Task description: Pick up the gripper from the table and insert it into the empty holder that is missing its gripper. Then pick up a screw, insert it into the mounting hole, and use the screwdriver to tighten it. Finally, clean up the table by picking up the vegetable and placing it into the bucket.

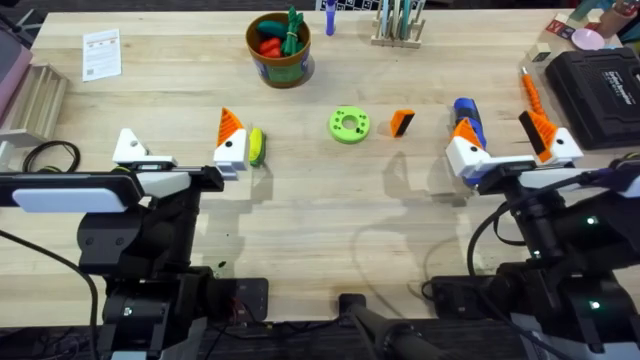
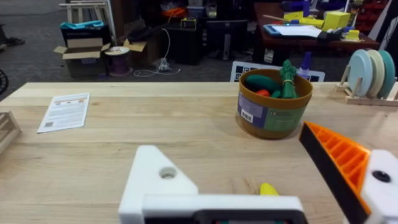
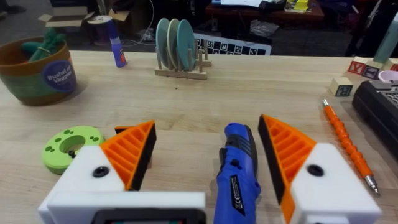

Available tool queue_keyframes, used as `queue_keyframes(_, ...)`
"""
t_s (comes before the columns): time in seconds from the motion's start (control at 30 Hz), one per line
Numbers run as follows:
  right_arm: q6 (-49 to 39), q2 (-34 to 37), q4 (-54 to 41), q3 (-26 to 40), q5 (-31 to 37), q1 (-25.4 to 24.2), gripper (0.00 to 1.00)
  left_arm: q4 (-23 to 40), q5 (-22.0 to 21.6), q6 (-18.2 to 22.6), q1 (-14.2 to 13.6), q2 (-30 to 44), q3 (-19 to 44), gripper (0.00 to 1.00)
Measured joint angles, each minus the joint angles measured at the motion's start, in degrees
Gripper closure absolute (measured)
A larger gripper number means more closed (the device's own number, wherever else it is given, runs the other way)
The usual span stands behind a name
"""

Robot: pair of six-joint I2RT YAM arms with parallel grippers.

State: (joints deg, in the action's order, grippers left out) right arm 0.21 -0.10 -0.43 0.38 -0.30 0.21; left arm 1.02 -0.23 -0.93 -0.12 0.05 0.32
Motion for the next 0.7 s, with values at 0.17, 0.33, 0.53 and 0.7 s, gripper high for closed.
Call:
queue_keyframes(0.17, 0.0, 0.0, -0.2, 0.0, 0.0, 0.0, 0.011, 0.0, 0.0, 0.0, 0.0, 0.0, 0.0, 0.013)
queue_keyframes(0.33, 0.0, 0.0, -0.1, 0.0, 0.0, 0.0, 0.011, 0.0, 0.0, 0.0, 0.0, 0.0, 0.0, 0.014)
queue_keyframes(0.53, 0.0, 0.0, 0.9, 0.0, -0.1, 0.0, 0.010, -2.5, 0.0, 0.0, 0.0, 0.0, 0.0, 0.015)
queue_keyframes(0.7, 0.0, 0.0, 0.7, 3.9, -0.2, 0.0, 0.010, 1.9, 0.0, 0.0, 0.0, 0.0, 2.8, 0.015)
